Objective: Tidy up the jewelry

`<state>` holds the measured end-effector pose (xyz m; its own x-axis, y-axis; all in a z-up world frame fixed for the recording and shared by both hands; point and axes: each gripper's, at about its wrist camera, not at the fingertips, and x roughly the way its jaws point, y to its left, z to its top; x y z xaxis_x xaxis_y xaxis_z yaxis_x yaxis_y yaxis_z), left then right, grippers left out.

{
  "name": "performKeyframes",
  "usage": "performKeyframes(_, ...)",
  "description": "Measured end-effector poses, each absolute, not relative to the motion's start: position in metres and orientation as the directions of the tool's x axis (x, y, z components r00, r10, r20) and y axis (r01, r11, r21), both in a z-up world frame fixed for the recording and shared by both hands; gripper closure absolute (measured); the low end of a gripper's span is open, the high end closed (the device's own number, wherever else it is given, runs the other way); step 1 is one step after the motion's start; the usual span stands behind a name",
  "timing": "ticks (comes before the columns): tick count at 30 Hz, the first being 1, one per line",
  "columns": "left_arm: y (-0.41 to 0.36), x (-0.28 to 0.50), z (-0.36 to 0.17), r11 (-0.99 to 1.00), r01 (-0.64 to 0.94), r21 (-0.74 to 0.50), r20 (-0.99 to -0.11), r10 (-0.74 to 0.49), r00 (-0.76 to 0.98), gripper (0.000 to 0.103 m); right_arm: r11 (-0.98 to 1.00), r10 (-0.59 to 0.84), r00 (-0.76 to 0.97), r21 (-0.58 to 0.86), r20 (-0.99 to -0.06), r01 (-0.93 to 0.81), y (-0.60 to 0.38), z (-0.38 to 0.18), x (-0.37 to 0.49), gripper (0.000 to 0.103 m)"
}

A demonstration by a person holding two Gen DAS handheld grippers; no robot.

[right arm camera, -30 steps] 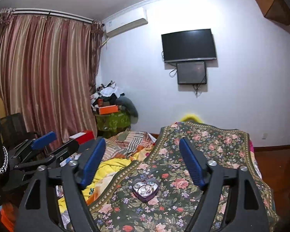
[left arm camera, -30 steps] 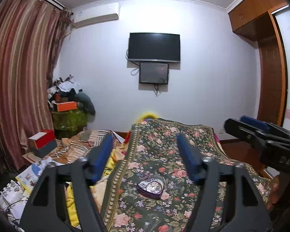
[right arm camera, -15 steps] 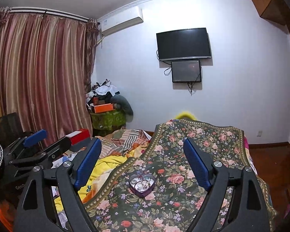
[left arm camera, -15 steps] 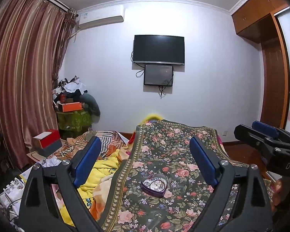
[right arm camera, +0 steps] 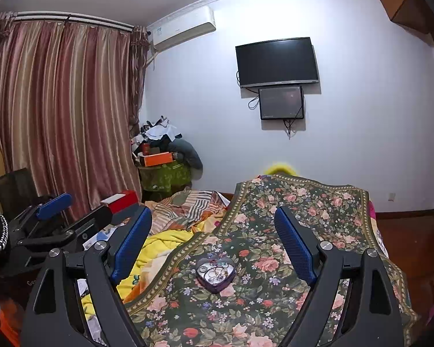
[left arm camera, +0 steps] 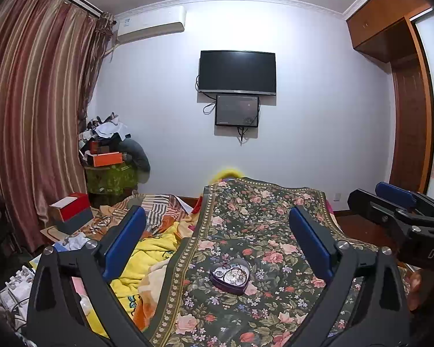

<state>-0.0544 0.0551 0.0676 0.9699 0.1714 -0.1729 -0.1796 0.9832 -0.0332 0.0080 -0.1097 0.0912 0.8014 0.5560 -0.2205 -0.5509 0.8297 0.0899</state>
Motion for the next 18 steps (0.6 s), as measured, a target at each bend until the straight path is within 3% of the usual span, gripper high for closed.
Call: performKeyframes(18, 0.0562, -0.0484, 0.0668, 0.982, -0.183, -0.039, -0.191, 0.173, 0.966, 0.001, 0.830, 0.555, 0.799, 0.095, -0.233, -0.549, -0.1119, 0.0911, 0.0110, 0.018)
